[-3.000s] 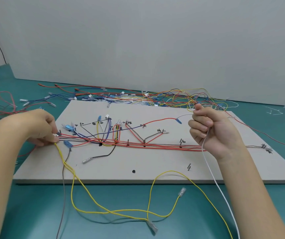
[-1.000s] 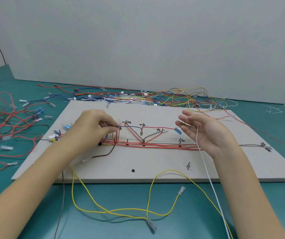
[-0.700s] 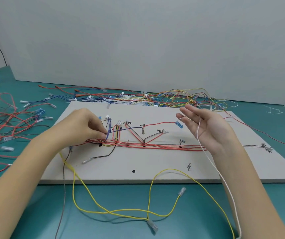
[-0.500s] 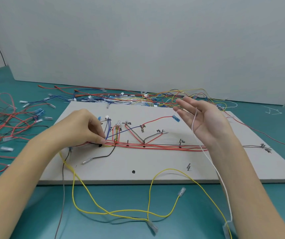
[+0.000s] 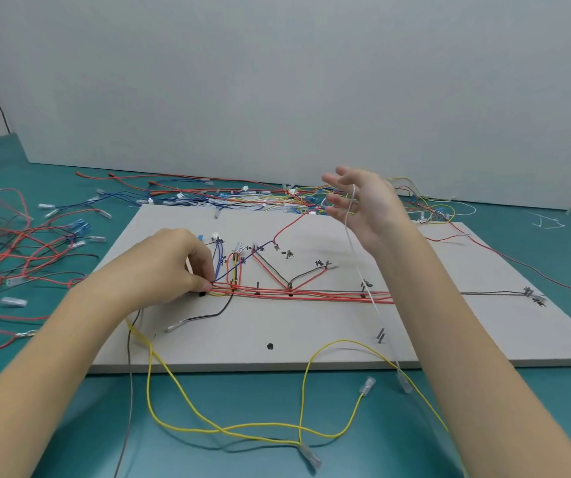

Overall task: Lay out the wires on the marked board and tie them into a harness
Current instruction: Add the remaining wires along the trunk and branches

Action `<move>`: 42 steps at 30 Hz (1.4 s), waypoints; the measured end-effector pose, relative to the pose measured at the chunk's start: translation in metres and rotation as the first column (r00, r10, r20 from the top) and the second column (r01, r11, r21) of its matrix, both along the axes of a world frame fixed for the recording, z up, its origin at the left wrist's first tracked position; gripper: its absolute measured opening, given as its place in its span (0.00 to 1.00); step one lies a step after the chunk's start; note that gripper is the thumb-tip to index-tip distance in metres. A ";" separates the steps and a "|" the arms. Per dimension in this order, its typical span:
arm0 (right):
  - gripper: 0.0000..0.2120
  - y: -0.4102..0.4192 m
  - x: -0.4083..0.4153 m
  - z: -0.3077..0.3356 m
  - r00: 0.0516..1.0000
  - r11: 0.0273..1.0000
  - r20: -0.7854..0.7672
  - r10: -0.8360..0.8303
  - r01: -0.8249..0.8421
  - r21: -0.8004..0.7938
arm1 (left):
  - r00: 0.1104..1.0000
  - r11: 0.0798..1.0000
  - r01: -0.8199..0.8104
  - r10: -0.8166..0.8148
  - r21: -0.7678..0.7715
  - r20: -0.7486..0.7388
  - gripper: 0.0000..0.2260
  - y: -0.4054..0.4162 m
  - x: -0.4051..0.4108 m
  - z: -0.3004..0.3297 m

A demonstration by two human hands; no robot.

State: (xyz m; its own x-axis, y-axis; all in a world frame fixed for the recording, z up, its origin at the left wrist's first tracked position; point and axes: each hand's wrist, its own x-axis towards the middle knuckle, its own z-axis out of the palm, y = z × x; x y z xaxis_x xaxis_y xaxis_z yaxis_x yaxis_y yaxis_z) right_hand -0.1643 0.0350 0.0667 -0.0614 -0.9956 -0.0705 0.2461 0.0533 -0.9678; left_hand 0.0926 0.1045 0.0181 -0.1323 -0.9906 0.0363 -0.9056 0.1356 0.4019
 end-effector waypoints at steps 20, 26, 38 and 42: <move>0.10 -0.033 0.013 -0.041 0.999 0.998 -0.048 -0.016 0.019 0.060 | 0.966 0.993 -0.087 0.105 0.086 -0.237 0.10 -0.002 -0.009 -0.006; 0.08 -0.038 0.022 -0.044 0.999 0.999 -0.038 -0.006 0.008 0.049 | 0.960 0.996 -0.046 0.067 0.083 -0.271 0.10 -0.007 -0.006 -0.006; 0.15 -0.044 0.027 -0.046 0.999 0.998 -0.026 -0.025 0.027 0.064 | 0.965 0.990 0.025 0.012 0.137 -0.262 0.06 -0.030 -0.007 0.000; 0.13 -0.045 0.026 -0.047 0.999 0.997 -0.029 -0.026 0.028 0.065 | 0.963 1.000 -0.008 0.013 0.020 -0.268 0.07 -0.040 -0.017 -0.003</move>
